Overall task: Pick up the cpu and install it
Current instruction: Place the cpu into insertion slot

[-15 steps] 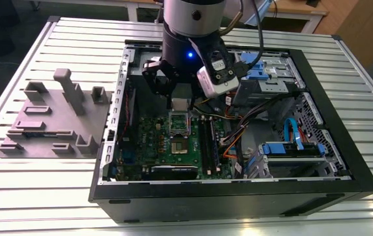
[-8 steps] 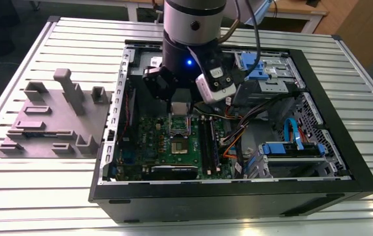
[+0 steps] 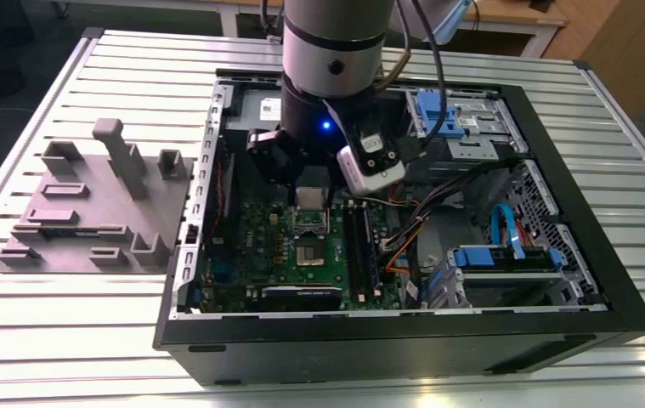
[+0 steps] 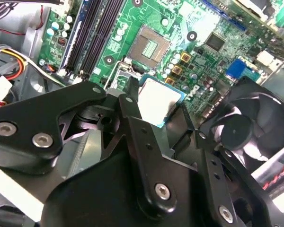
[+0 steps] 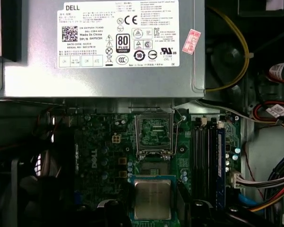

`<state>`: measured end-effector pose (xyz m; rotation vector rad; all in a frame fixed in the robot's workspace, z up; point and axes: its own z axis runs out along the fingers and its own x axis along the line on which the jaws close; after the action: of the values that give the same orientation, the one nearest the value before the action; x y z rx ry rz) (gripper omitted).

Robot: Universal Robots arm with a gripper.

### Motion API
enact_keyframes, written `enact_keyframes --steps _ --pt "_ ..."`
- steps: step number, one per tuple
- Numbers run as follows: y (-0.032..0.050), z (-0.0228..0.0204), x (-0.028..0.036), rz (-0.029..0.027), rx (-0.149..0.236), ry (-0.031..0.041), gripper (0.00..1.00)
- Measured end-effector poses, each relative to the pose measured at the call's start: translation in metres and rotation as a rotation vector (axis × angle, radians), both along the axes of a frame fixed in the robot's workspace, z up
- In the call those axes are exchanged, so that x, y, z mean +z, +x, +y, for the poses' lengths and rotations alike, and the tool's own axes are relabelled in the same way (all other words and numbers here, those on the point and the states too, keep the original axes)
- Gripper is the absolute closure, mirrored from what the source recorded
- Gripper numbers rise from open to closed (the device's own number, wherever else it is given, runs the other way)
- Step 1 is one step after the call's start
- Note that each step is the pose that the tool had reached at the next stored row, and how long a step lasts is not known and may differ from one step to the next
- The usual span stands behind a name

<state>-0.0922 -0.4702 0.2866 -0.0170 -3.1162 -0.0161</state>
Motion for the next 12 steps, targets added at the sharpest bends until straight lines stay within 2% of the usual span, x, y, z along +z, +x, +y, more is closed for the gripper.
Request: enact_keyframes --steps 3,12 --pt "0.0001 0.0 -0.0037 0.0001 0.001 0.0 0.53" --pt "0.0001 0.0 -0.0042 0.0001 0.001 0.0 0.53"
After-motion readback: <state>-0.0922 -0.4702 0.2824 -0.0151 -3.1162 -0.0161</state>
